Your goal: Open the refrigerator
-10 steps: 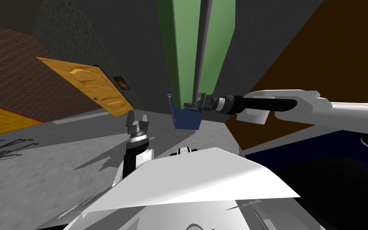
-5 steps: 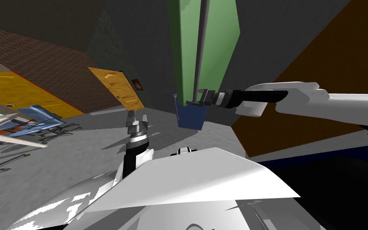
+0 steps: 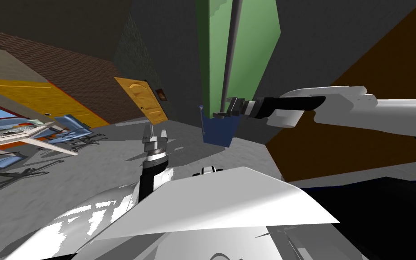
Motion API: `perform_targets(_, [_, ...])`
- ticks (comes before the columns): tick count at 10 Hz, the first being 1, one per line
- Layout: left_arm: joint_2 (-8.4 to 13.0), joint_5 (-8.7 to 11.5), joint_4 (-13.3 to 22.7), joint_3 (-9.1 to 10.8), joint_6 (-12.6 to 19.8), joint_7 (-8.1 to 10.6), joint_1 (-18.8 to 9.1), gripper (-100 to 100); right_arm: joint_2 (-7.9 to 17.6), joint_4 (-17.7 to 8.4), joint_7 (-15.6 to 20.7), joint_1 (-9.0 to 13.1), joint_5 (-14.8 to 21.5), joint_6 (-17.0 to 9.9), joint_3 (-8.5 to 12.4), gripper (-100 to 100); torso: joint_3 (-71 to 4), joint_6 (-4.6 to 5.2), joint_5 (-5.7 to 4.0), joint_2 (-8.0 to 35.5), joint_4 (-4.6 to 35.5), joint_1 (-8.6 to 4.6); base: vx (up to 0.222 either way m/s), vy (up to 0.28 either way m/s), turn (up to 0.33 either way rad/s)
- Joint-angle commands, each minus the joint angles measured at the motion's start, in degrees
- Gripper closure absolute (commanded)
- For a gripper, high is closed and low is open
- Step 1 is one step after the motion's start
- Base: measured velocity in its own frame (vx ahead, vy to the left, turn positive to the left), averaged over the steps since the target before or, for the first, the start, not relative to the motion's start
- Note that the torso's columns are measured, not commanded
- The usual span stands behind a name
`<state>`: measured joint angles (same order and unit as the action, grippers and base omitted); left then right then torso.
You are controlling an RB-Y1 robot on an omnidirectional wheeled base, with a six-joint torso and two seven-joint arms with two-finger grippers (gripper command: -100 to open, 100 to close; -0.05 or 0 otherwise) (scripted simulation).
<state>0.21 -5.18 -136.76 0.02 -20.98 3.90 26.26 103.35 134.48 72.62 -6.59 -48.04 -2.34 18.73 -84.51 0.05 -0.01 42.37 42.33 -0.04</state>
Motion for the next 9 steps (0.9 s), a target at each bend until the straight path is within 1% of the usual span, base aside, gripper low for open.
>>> perform_targets(1, [0.0, 0.0, 0.0, 0.00, 0.0, 0.00, 0.0, 0, 2.0, -4.0, -1.1, -0.9, -1.2, -0.4, 2.1, -100, 0.0, -0.05, 0.00, 0.0, 0.0, 0.01, -0.137, -0.009, 0.314])
perform_targets(2, [0.0, 0.0, 0.0, -0.01, 0.0, 0.00, 0.0, 0, 2.8, -5.7, -1.6, -0.6, -1.6, -0.8, 2.3, -100, 0.0, -0.06, 0.01, 0.1, 0.0, 0.02, -0.149, -0.029, 0.287])
perform_targets(3, [0.0, 0.0, 0.0, 0.00, 0.0, 0.00, 0.0, 0, 2.2, -4.7, -0.9, -1.9, -1.4, 0.0, 2.9, -100, 0.0, -0.03, -0.01, 0.0, 0.0, -0.04, -0.064, -0.017, 0.051])
perform_targets(4, [0.0, 0.0, 0.0, 0.00, 0.0, 0.00, 0.0, 0, 2.2, -4.9, -1.0, -1.8, -1.4, -0.2, 2.9, 0, -0.1, 0.01, -0.02, -0.2, -0.1, -0.02, -0.014, -0.002, -0.012])
perform_targets(9, [0.0, 0.0, 0.0, 0.00, 0.0, 0.00, 0.0, 0, 2.2, -4.8, -0.9, -1.8, -1.4, -0.2, 2.9, 0, 0.0, -0.05, 0.01, -0.1, 0.0, 0.04, -0.002, 0.000, 0.000])
